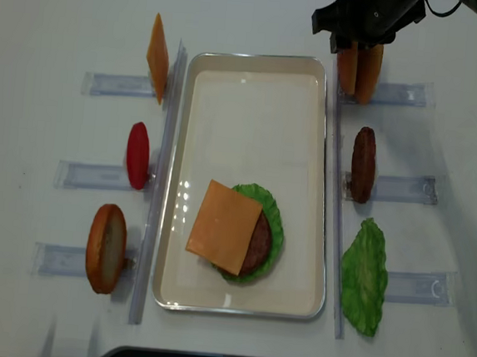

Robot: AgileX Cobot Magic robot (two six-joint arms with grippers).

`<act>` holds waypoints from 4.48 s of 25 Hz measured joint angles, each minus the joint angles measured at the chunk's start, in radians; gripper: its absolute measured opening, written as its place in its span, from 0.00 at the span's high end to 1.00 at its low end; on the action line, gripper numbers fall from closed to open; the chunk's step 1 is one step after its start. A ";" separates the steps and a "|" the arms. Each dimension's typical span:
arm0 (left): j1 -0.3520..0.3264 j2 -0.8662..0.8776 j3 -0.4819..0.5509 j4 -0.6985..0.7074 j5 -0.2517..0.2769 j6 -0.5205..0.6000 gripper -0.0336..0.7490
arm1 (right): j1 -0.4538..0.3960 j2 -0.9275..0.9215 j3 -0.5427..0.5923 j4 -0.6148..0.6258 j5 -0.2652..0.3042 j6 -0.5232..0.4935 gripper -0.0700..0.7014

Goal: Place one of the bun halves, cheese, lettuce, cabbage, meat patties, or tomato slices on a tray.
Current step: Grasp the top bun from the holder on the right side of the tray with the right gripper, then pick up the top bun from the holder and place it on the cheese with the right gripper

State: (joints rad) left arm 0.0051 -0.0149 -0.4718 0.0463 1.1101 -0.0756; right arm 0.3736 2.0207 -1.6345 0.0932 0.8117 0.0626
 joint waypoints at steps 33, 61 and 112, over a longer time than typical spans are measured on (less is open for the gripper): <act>0.000 0.000 0.000 0.000 0.000 0.000 0.27 | 0.000 -0.092 -0.003 -0.003 0.101 0.005 0.63; 0.000 0.000 0.000 0.000 0.000 0.000 0.27 | 0.090 -0.450 0.358 0.667 0.183 -0.340 0.63; 0.000 0.000 0.000 0.000 0.000 0.001 0.27 | 0.219 -0.296 0.778 1.547 0.037 -1.162 0.63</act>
State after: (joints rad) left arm 0.0051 -0.0149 -0.4718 0.0463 1.1101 -0.0747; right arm 0.5925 1.7243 -0.8561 1.6400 0.8485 -1.0994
